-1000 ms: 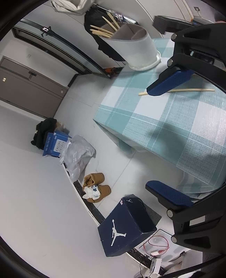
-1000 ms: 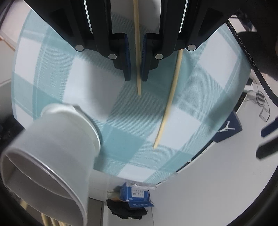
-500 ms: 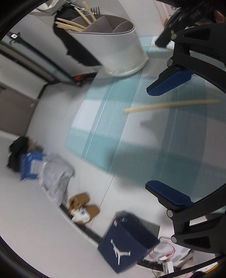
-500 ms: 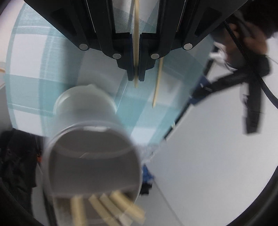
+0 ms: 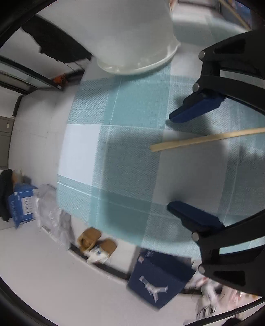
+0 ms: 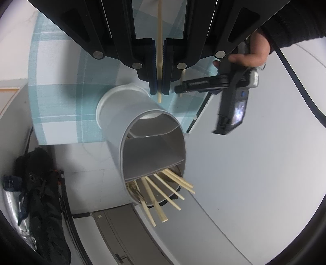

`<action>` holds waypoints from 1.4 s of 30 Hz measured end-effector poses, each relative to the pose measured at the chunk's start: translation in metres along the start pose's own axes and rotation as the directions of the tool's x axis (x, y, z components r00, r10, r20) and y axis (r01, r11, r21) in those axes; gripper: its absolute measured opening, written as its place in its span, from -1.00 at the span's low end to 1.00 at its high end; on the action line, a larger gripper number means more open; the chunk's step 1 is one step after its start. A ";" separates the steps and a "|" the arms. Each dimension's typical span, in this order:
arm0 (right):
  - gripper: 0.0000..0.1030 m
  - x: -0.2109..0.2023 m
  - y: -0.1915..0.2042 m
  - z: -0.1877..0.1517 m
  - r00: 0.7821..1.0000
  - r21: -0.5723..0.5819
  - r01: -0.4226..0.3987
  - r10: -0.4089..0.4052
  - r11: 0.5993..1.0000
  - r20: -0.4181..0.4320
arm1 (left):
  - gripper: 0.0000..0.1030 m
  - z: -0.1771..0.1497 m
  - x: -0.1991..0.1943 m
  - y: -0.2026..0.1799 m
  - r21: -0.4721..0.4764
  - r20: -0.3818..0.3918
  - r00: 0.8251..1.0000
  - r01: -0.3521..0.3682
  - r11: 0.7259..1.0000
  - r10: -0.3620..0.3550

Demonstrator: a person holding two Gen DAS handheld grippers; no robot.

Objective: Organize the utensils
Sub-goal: 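Close the left tool on the last wooden chopstick while the right tool holds its chopstick, then carry the chopsticks in both tools up over the white holder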

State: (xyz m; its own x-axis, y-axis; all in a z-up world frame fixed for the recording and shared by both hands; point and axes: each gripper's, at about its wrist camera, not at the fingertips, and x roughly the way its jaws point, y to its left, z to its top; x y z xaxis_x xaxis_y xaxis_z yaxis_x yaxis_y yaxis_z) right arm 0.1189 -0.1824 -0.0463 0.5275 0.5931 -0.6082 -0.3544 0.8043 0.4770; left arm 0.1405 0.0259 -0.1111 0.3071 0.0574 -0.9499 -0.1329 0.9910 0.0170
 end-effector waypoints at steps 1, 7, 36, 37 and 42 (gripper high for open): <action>-0.92 -0.003 0.000 0.001 1.000 -0.020 0.011 -0.011 1.000 0.003 | 0.24 0.000 -0.002 -0.003 0.004 0.004 1.000 0.015 1.000 -0.015; -0.92 -0.015 0.000 0.001 1.000 -0.022 0.019 -0.019 1.000 0.021 | -0.80 0.002 -0.006 -0.018 0.018 0.000 0.999 0.032 0.999 -0.032; -0.93 -0.045 0.025 -0.022 0.979 -0.089 0.138 -0.123 0.986 0.161 | -0.96 -0.063 -0.153 -0.019 0.056 0.503 0.802 0.343 0.938 -0.323; -0.93 -0.046 0.026 -0.023 0.978 -0.085 0.144 -0.128 0.986 0.166 | -0.96 -0.064 -0.155 -0.017 0.060 0.510 0.794 0.350 0.935 -0.330; -0.93 -0.060 0.035 -0.028 0.969 -0.089 0.168 -0.147 0.982 0.200 | -0.96 -0.072 -0.171 -0.013 0.067 0.540 0.763 0.381 0.922 -0.355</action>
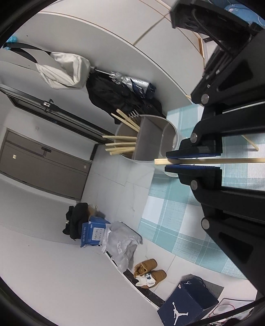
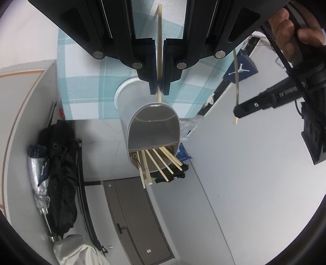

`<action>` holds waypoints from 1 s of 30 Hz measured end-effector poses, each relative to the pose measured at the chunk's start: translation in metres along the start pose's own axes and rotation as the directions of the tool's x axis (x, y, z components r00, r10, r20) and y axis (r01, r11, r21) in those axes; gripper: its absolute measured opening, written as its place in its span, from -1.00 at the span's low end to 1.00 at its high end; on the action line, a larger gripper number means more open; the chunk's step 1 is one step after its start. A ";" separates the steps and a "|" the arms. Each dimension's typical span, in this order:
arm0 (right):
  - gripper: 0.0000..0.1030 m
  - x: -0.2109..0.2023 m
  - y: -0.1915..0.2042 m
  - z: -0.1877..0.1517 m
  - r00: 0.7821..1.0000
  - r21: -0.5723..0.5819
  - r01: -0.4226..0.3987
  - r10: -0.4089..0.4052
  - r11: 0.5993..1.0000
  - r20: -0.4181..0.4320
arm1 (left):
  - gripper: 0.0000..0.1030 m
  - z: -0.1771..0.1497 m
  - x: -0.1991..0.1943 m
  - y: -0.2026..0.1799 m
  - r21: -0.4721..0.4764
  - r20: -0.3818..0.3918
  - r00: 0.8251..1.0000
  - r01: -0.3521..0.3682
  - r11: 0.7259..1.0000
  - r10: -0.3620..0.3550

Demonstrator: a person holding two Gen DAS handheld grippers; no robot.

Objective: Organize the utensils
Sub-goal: 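Carry the chopsticks in both tools up over the white holder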

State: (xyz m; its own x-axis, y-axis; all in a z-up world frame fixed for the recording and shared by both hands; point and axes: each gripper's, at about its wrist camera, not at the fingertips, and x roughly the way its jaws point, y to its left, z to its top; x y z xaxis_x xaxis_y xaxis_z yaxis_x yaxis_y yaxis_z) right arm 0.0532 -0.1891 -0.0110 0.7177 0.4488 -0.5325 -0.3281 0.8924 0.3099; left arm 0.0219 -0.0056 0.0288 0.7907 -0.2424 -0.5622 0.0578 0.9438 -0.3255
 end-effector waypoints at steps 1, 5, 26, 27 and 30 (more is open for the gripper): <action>-0.93 -0.002 0.001 -0.001 1.000 0.000 0.005 -0.005 1.000 0.005 | -0.96 0.002 -0.003 -0.001 -0.004 0.010 1.000 0.006 1.000 -0.006; -0.93 -0.009 -0.001 -0.005 1.000 0.025 0.025 -0.026 0.999 0.014 | -0.96 0.009 -0.012 -0.004 -0.005 0.050 0.999 0.022 1.000 -0.022; -0.93 -0.059 -0.002 0.076 0.987 0.073 -0.001 -0.011 0.997 0.163 | -0.96 0.067 -0.027 -0.022 0.050 0.311 0.950 0.004 0.999 -0.019; -0.93 -0.061 -0.002 0.086 0.985 0.068 0.002 -0.014 0.998 0.175 | -0.96 0.071 -0.026 -0.023 0.052 0.325 0.946 0.001 0.999 -0.018; -0.93 -0.063 -0.003 0.116 0.978 0.057 0.002 -0.014 0.998 0.206 | -0.96 0.084 -0.016 -0.025 0.063 0.365 0.931 -0.021 0.998 -0.004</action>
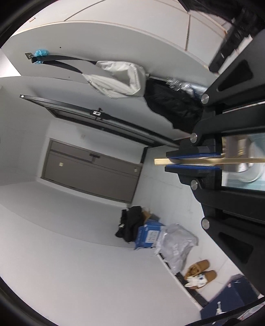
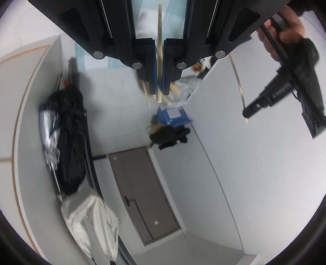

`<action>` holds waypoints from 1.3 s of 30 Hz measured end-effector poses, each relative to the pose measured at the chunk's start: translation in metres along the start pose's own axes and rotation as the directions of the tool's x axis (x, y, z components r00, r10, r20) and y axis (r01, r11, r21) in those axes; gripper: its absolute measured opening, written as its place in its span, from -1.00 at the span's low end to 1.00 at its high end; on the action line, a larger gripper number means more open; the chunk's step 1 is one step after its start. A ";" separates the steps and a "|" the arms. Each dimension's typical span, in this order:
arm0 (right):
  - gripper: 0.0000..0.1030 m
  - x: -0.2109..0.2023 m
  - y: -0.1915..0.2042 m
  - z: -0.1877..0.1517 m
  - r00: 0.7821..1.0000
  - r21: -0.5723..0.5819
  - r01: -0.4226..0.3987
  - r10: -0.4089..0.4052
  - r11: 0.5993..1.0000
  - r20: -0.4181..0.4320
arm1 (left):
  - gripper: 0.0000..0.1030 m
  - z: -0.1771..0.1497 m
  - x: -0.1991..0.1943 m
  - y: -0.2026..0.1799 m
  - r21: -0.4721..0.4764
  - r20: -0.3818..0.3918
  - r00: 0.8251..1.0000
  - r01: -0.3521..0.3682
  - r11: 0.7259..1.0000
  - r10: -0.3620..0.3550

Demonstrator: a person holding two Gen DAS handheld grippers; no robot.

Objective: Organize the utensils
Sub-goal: 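Carry the chopsticks in both tools up over the white holder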

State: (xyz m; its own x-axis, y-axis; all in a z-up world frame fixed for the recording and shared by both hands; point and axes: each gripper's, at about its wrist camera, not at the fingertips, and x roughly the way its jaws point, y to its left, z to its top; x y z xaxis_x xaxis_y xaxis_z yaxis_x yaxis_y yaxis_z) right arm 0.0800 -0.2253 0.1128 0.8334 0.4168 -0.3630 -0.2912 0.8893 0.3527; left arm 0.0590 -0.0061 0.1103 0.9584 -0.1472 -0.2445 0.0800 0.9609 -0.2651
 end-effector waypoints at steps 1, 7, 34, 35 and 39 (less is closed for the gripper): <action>-0.93 0.002 0.000 0.008 1.000 -0.003 0.001 -0.001 1.000 0.007 | -0.96 0.002 0.004 0.000 0.007 0.010 1.000 0.000 1.000 0.000; -0.92 0.029 -0.012 0.051 0.998 0.028 0.003 -0.004 1.000 0.059 | -0.96 0.006 0.040 0.000 0.018 0.068 0.998 -0.005 1.000 0.004; -0.92 0.097 -0.021 0.082 0.984 0.092 -0.021 0.004 0.996 0.179 | -0.96 -0.014 0.098 0.002 0.081 0.146 0.984 0.086 0.993 -0.097; -0.92 0.096 -0.018 0.082 0.981 0.081 -0.018 0.002 0.997 0.193 | -0.96 -0.016 0.099 0.000 0.089 0.154 0.984 0.080 0.993 -0.093; -0.93 0.098 -0.010 0.080 0.972 0.020 0.019 -0.023 1.000 0.232 | -0.96 -0.023 0.100 -0.005 0.117 0.175 0.979 0.086 0.989 -0.106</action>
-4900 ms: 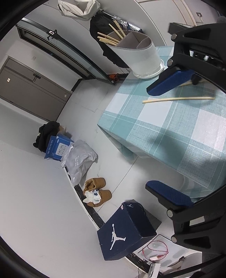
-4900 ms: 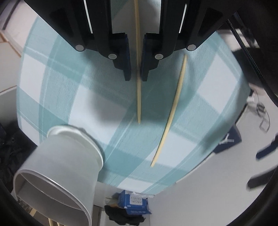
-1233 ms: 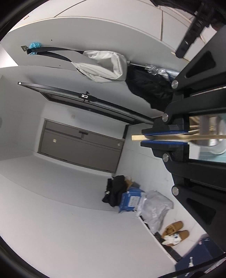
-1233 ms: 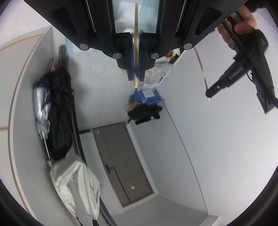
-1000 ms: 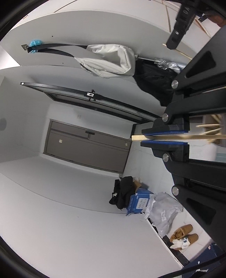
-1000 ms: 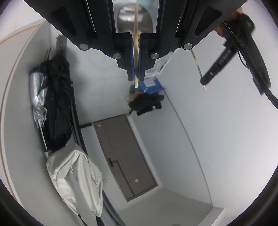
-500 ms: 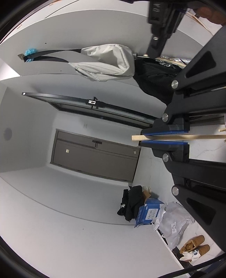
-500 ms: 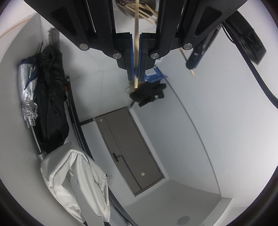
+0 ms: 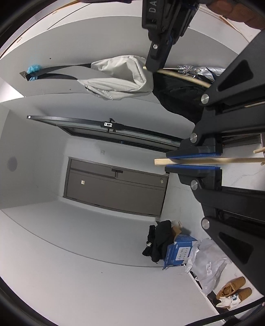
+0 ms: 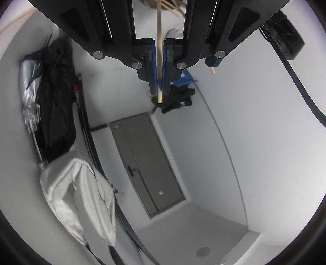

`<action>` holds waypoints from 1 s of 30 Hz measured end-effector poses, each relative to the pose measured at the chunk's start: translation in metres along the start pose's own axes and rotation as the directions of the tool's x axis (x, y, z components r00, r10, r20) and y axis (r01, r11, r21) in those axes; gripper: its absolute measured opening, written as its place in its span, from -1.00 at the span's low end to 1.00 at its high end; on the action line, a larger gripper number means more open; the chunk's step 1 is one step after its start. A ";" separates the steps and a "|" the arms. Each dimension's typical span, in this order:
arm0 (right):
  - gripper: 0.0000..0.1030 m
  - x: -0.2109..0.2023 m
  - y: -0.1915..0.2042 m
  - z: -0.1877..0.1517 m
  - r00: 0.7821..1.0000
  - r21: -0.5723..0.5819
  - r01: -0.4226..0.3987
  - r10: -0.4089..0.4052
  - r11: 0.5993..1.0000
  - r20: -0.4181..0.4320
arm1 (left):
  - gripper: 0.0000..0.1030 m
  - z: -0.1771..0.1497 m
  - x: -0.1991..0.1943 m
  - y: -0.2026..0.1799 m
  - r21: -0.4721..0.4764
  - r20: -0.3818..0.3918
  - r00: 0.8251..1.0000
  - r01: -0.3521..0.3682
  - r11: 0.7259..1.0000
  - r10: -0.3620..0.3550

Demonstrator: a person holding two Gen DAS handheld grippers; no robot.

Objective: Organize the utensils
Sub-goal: 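Carry the chopsticks in both tools up over the white holder, then lower both chopsticks into the white holder and open both tools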

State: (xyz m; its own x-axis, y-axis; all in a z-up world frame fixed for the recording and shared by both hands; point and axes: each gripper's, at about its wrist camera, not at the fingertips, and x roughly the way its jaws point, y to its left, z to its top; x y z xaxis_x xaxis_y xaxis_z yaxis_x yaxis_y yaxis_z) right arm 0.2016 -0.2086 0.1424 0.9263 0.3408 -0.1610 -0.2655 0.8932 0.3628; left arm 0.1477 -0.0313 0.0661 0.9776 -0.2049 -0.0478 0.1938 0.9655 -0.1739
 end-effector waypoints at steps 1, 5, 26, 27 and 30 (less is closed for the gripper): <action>-0.93 0.002 0.001 -0.002 1.000 -0.009 0.006 -0.006 1.000 -0.002 | -0.96 -0.002 0.001 -0.002 0.008 -0.003 1.000 0.006 1.000 -0.006; -0.93 0.007 0.002 -0.014 1.000 -0.031 0.013 -0.013 0.999 -0.014 | -0.96 -0.008 0.002 -0.003 0.026 -0.010 1.000 0.018 0.999 -0.018; -0.92 0.010 0.002 -0.054 0.985 -0.104 -0.055 0.037 0.993 -0.167 | -0.94 -0.014 -0.017 -0.004 0.050 -0.139 0.987 0.093 0.994 -0.085; -0.92 0.010 0.002 -0.055 0.984 -0.109 -0.060 0.040 0.992 -0.174 | -0.94 -0.014 -0.019 -0.004 0.054 -0.150 0.985 0.096 0.994 -0.087; -0.92 0.009 0.002 -0.057 0.977 -0.119 -0.073 0.047 0.990 -0.207 | -0.94 -0.016 -0.024 -0.006 0.064 -0.185 0.978 0.107 0.992 -0.094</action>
State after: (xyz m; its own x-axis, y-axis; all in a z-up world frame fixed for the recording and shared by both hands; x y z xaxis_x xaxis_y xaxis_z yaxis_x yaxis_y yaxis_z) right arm 0.1944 -0.1869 0.0890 0.8370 0.4362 -0.3305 -0.3625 0.8943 0.2622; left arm 0.1216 -0.0348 0.0529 0.9231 -0.3207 -0.2121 0.3025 0.9462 -0.1146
